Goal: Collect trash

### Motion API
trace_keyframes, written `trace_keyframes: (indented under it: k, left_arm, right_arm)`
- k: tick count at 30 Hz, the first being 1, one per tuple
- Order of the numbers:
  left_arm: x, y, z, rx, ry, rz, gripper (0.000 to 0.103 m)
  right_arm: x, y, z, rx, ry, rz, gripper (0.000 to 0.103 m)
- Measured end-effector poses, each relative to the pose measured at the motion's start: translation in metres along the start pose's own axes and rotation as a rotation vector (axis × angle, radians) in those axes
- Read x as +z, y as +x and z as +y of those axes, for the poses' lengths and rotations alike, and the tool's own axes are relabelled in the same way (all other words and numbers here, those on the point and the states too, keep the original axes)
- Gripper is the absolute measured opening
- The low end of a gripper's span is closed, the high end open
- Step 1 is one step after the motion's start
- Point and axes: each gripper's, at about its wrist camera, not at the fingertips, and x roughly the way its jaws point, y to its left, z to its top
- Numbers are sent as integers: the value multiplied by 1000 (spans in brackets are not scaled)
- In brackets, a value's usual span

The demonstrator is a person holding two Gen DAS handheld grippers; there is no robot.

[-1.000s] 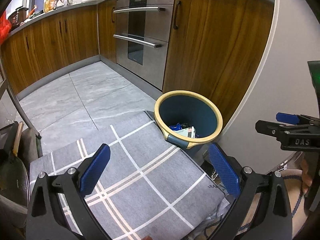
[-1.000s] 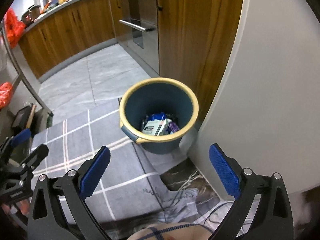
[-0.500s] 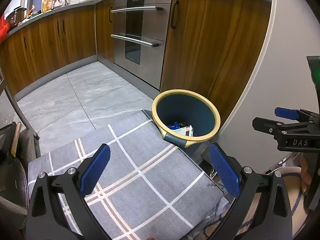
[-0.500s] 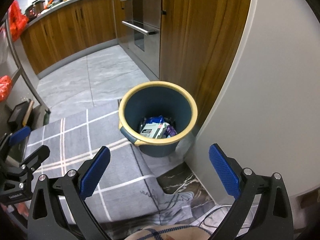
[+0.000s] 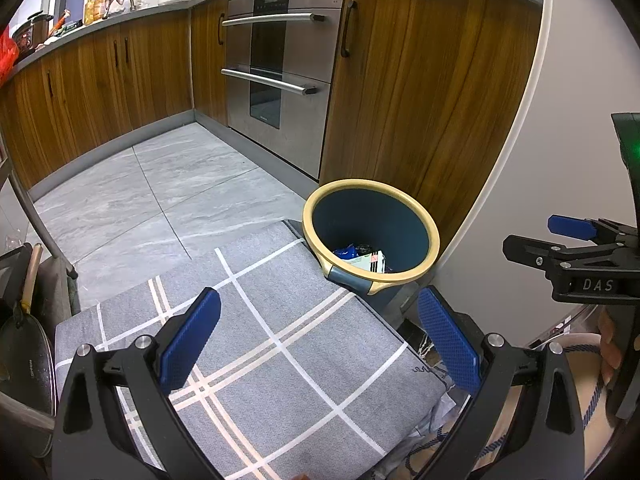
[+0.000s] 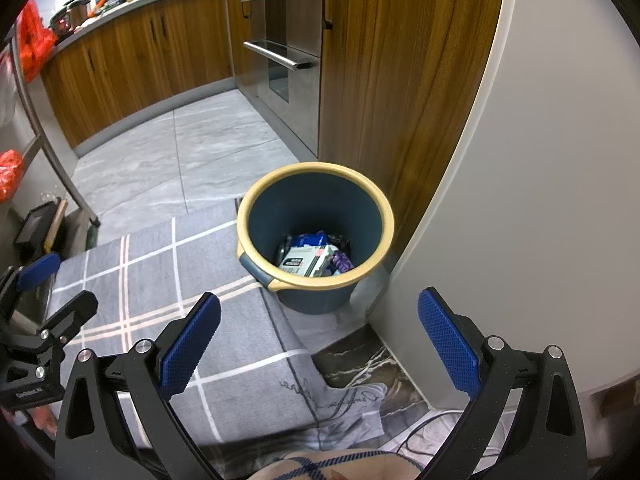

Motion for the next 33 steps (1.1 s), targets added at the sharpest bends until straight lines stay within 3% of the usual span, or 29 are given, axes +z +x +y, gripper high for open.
trace_keyframes:
  k: [33]
  left_arm:
    - [0,-4,-1,-19,-4,-24,97]
  right_arm:
    - [1,0,1,-1,-1,2,98]
